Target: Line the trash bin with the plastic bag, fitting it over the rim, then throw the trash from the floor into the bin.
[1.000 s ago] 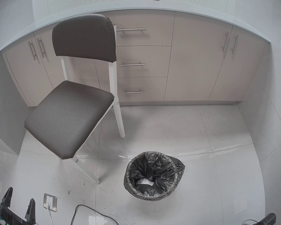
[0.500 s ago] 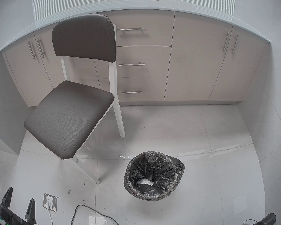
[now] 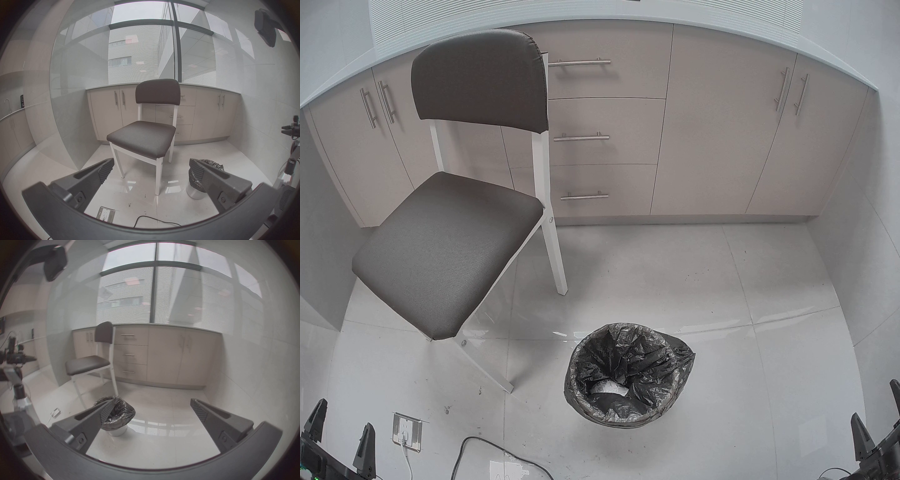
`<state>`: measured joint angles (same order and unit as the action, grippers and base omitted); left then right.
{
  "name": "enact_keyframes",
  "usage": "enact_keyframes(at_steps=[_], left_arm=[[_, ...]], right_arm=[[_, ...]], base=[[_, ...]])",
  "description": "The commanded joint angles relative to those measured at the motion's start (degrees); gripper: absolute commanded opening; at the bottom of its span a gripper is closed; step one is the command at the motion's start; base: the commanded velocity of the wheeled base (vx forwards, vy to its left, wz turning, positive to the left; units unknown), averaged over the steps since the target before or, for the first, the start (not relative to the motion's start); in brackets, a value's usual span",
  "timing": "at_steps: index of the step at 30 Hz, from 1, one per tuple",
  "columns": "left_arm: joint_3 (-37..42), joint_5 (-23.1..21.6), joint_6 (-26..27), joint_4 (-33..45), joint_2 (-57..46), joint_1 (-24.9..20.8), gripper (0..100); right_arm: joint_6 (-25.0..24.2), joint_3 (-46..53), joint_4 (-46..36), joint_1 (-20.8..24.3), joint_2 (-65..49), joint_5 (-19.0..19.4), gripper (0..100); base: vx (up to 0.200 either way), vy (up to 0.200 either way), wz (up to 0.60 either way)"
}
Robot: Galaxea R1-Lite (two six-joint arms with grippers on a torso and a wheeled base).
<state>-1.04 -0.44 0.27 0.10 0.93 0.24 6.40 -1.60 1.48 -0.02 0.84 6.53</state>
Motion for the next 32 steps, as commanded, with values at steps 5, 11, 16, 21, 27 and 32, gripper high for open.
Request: enact_keyframes(at_steps=[5,11,16,21,27,32], left_arm=[[1.0,0.0,0.0,0.0,-0.8,0.0,100],[1.0,0.0,0.0,0.0,-0.8,0.0,100],[1.0,0.0,0.0,0.0,-0.8,0.0,100],[1.0,0.0,0.0,0.0,-0.8,0.0,100],[1.0,0.0,0.0,0.0,-0.8,0.0,100],[1.0,0.0,0.0,0.0,-0.8,0.0,100]], right_arm=[[-6.7,1.6,0.1,-0.1,-0.8,-8.8,100],[-5.4,1.5,-1.5,-0.1,-0.8,-6.9,100],[-5.6,1.6,-1.6,0.0,-0.8,-6.8,100],[-5.9,1.6,-1.6,0.0,-0.8,-6.8,100],[-6.2,1.6,-1.6,0.0,-0.8,-6.9,100],[-6.2,1.6,-1.6,0.0,-0.8,-6.9,100]], base=[[0.0,0.0,0.0],[0.0,0.0,0.0],[0.0,0.0,0.0],[0.0,0.0,0.0],[0.0,0.0,0.0],[0.0,0.0,0.0]])
